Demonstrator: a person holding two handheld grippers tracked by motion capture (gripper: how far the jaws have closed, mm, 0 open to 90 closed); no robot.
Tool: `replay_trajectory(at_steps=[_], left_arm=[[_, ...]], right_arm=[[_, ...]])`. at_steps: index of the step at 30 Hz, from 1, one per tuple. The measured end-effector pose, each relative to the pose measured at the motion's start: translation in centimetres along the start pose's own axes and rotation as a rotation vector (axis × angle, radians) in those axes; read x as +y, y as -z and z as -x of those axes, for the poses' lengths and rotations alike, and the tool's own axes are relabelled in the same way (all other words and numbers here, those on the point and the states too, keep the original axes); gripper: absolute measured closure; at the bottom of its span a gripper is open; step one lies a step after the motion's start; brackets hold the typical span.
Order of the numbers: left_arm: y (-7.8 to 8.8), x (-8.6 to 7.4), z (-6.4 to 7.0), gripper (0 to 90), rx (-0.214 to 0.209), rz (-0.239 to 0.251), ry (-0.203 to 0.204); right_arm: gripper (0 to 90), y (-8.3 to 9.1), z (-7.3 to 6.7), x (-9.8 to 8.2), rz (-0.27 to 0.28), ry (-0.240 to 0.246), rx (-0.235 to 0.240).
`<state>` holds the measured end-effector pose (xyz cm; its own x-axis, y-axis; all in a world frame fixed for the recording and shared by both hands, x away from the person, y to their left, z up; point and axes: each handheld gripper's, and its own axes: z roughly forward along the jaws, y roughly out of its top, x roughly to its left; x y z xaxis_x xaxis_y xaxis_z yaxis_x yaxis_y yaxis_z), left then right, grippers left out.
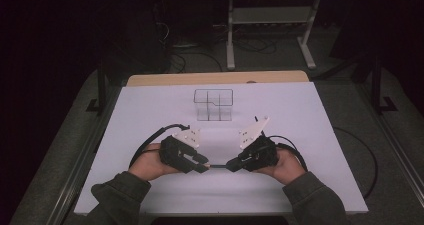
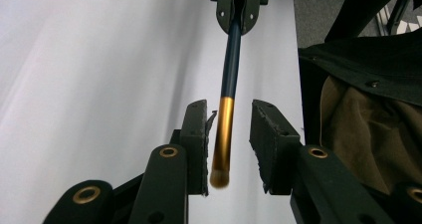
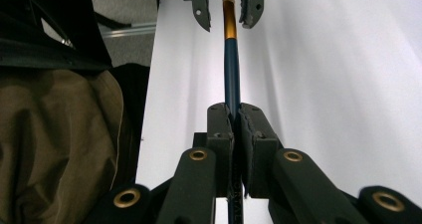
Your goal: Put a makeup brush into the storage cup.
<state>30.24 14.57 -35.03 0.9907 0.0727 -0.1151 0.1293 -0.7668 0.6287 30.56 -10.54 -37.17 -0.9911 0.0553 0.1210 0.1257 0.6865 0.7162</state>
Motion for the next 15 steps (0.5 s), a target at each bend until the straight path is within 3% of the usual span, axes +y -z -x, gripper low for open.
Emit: replay_trajectory(at_steps=[6,15], left_arm=[[0.2,-0.3,0.0,68.7,0.0,0.001,0.002],[0.0,-0.3,-0.2,75.8,-0.014,-0.009,0.0]], right_arm=[[83.4,0.3,-0.2,-0.8,0.057,-0.018,-0.01],[83.4,0.0,-0.5,-1.3,0.071,0.003,-0.018]])
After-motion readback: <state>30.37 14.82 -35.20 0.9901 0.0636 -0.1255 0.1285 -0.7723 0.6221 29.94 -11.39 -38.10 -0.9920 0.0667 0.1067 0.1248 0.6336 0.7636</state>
